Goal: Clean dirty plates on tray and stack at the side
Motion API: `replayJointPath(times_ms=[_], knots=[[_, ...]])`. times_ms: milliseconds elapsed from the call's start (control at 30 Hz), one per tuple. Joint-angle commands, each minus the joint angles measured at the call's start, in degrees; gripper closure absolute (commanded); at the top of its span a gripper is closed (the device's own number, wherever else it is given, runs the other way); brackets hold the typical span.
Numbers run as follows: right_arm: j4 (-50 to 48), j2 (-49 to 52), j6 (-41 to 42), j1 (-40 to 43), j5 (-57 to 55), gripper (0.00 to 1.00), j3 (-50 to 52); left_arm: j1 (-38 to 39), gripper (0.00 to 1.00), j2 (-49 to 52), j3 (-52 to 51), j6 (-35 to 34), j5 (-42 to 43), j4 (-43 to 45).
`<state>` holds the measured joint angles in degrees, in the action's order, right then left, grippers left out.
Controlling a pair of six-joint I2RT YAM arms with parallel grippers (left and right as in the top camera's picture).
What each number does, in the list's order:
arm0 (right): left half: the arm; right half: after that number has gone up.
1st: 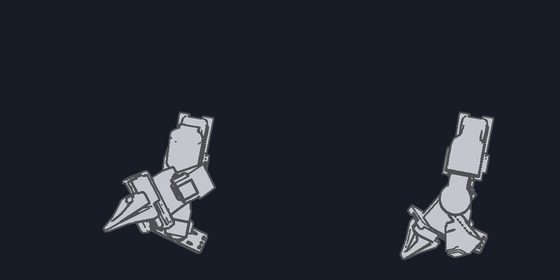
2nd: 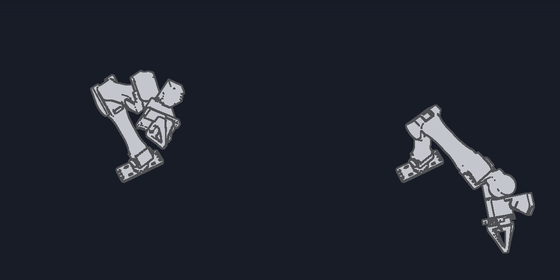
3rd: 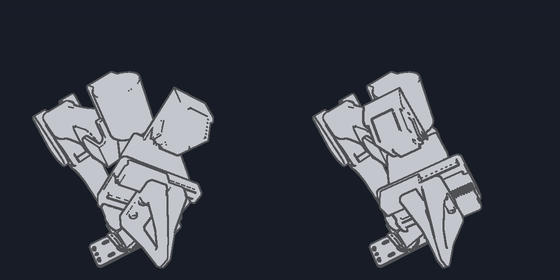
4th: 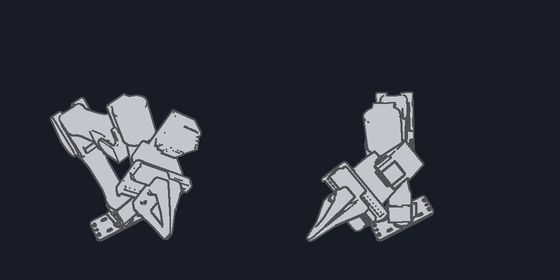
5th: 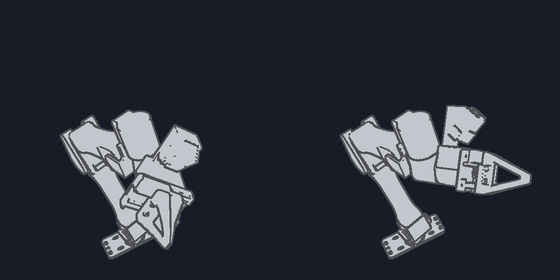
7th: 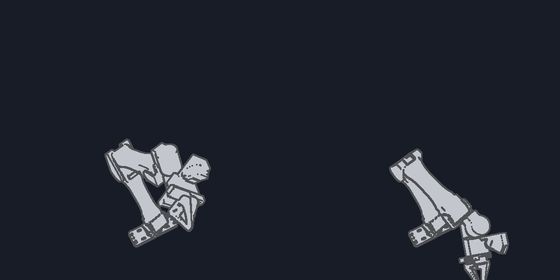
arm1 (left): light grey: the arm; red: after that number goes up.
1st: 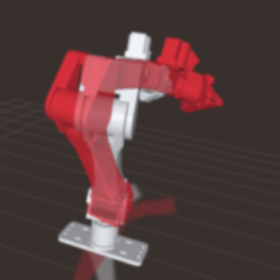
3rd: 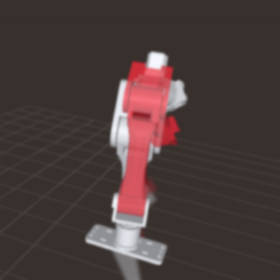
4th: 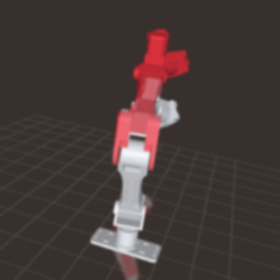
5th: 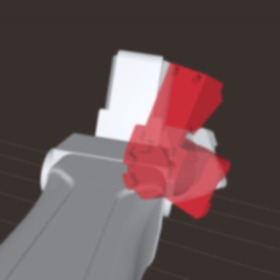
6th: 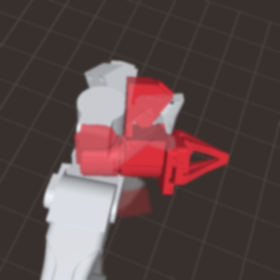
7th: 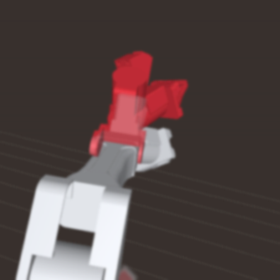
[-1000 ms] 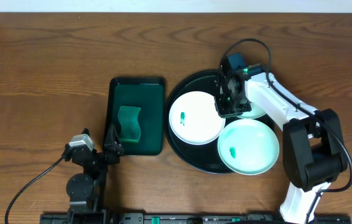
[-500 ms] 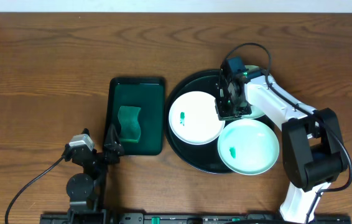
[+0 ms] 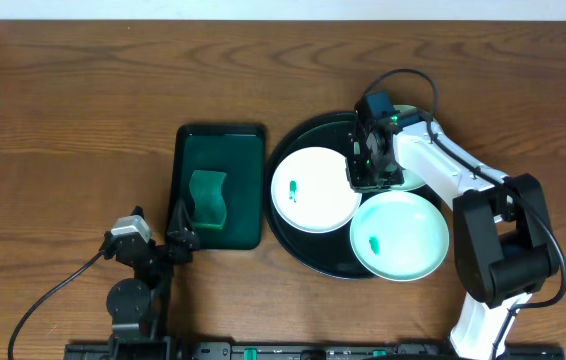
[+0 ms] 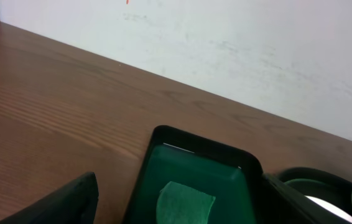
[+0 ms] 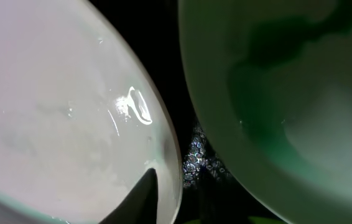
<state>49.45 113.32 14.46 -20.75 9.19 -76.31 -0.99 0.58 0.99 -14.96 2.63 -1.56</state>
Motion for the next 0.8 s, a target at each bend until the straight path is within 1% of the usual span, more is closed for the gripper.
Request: replayJointPath(times_ms=[0, 200, 267, 333, 400, 567, 600, 633, 700, 767], knots=[[-0.22, 0.28, 0.33, -0.35, 0.04, 0.82, 0.37, 0.17, 0.19, -0.37, -0.76, 0.57, -0.74, -2.34], [-0.24, 0.28, 0.33, -0.35, 0.07, 0.92, 0.37, 0.17, 0.18, -0.37, -0.76, 0.57, -1.6, -2.05], [-0.22, 0.28, 0.33, -0.35, 0.07, 0.98, 0.37, 0.17, 0.19, -0.35, -0.74, -0.81, -1.64, -1.07], [-0.24, 0.28, 0.33, -0.35, 0.07, 0.99, 0.37, 0.17, 0.19, -0.37, -0.44, -1.79, -0.57, -0.79], [-0.22, 0.28, 0.33, -0.35, 0.07, 0.99, 0.37, 0.17, 0.18, -0.02, 2.19, -1.81, 2.21, -2.51], [-0.22, 0.28, 0.33, -0.35, 0.04, 0.99, 0.37, 0.17, 0.19, 5.86, 13.44, -1.77, 2.71, -10.16], [-0.24, 0.28, 0.33, -0.35, 0.04, 0.99, 0.37, 0.17, 0.19, 10.12, 18.78, -1.7, 2.71, -13.18], [-0.24, 0.28, 0.33, -0.35, 0.04, 0.99, 0.37, 0.17, 0.18, 11.87, 20.79, -1.55, 2.73, -14.32], [-0.24, 0.28, 0.33, -0.35, 0.04, 0.99, 0.37, 0.17, 0.19, 18.86, 28.5, -1.46, 2.75, -18.86], [-0.33, 0.28, 0.33, -0.35, 0.04, 0.98, 0.37, 0.17, 0.19, 27.23, 37.42, 0.39, 3.43, -25.14]])
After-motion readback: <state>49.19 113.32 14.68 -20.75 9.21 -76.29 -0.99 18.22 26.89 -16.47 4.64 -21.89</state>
